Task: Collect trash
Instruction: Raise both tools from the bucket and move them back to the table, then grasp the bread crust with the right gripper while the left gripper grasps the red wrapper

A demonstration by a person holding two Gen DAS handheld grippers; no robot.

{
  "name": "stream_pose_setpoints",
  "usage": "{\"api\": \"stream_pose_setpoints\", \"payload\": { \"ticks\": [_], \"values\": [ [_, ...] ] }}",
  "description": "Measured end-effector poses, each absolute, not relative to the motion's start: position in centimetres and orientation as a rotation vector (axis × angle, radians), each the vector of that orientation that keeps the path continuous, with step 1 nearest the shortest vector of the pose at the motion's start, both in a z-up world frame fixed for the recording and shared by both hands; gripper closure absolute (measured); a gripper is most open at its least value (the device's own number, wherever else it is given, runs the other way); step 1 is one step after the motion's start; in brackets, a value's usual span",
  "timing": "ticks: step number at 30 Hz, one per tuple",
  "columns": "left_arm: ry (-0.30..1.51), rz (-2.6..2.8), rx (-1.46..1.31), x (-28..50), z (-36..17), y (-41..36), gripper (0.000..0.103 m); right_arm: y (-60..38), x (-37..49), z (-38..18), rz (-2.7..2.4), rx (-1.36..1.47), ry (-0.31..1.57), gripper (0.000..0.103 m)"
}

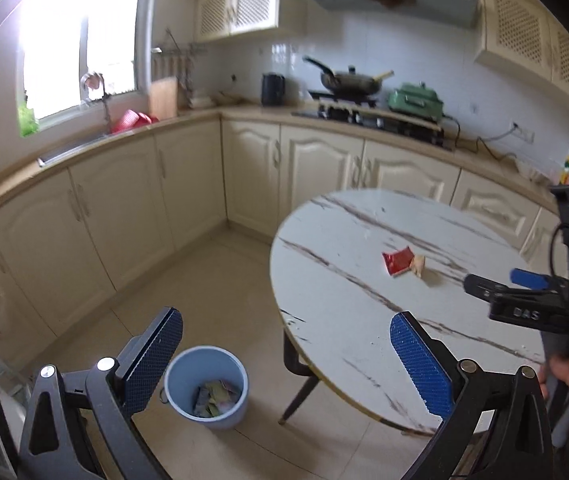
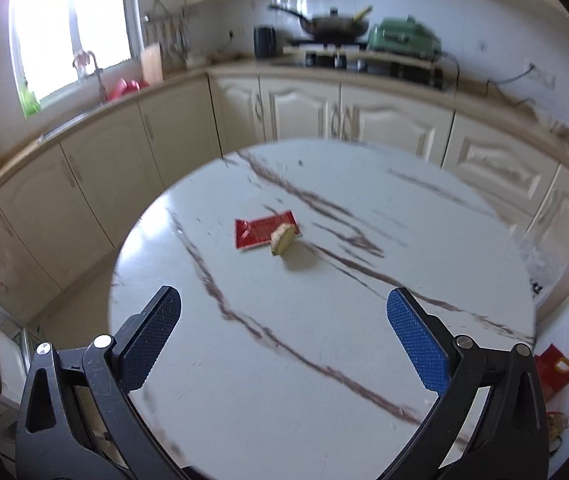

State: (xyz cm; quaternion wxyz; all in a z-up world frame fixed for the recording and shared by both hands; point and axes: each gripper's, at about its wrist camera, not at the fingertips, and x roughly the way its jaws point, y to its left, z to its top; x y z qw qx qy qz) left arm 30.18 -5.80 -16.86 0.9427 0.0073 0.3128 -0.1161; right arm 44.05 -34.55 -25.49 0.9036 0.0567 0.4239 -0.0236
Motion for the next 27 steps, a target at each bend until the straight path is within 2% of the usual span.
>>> {"api": "stream_pose_setpoints", "payload": {
  "ticks": [4,10,11,13,17,19,21,27],
  "values": [
    [0.677,-0.257,0.066,37.0,-16.4,-6.9,0.001,-36.0,49.0,-29.0,-0.055,0.133,0.972,0.000],
    [0.720,-0.308,0.137,45.5,-17.1,-9.0,0.001,-36.8,54.0,-31.8,-0.016,0.164,1.022,0.001],
    [0.729,-0.322,0.147,46.6,-17.3,-9.4,0.001,-36.8,54.5,-32.2,-0.008,0.161,1.028,0.004],
    [0.742,-0.368,0.158,48.3,-18.2,-10.4,0.001,-36.7,55.3,-32.7,0.009,0.159,1.038,0.024],
    [0.750,-0.409,0.207,51.4,-19.5,-12.7,0.001,-37.0,56.1,-33.0,0.043,0.136,1.037,0.036],
    [0.792,-0.475,0.226,53.2,-20.5,-14.2,0.001,-37.3,56.0,-32.8,0.100,0.135,1.029,0.061],
    [0.824,-0.520,0.234,55.1,-21.0,-15.7,0.001,-38.1,55.8,-32.7,0.162,0.182,1.025,0.076],
    [0.877,-0.573,0.289,60.9,-22.5,-19.7,0.002,-40.7,54.2,-32.5,0.130,0.146,1.015,0.076]
  ]
}}
